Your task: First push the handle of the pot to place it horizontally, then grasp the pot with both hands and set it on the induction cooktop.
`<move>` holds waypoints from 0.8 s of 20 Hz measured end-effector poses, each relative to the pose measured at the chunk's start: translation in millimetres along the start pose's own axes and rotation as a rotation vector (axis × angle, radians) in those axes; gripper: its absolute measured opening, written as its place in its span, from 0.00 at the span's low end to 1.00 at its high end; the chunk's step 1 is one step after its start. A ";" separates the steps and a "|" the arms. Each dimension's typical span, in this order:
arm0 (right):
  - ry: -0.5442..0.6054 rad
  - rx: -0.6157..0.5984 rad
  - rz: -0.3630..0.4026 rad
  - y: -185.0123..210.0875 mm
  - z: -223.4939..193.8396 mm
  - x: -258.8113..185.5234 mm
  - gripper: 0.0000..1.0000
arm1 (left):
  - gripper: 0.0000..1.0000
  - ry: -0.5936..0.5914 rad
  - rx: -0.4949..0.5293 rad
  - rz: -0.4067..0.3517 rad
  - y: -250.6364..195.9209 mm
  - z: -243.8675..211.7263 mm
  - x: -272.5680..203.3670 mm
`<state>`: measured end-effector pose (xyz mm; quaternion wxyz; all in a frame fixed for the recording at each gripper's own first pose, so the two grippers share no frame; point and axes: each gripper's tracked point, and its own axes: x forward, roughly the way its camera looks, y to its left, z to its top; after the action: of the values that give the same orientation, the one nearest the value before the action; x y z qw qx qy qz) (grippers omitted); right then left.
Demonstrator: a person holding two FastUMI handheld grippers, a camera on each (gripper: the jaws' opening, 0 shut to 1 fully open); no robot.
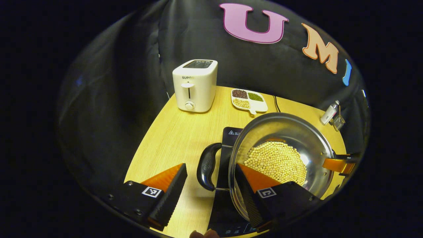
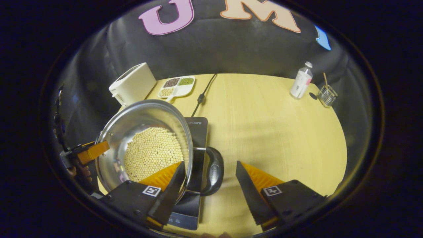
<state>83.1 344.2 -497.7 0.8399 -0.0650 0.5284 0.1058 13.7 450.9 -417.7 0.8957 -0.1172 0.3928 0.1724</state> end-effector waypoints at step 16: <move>-0.153 0.053 0.111 -73.1 36.2 -64.7 0.95 | 0.89 -0.054 -0.074 0.074 -54.9 -0.8 -68.3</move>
<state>105.6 274.3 -423.9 0.8720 -0.0052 0.4682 0.1430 -8.0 385.7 -363.3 0.8940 -0.1310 0.3658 0.2232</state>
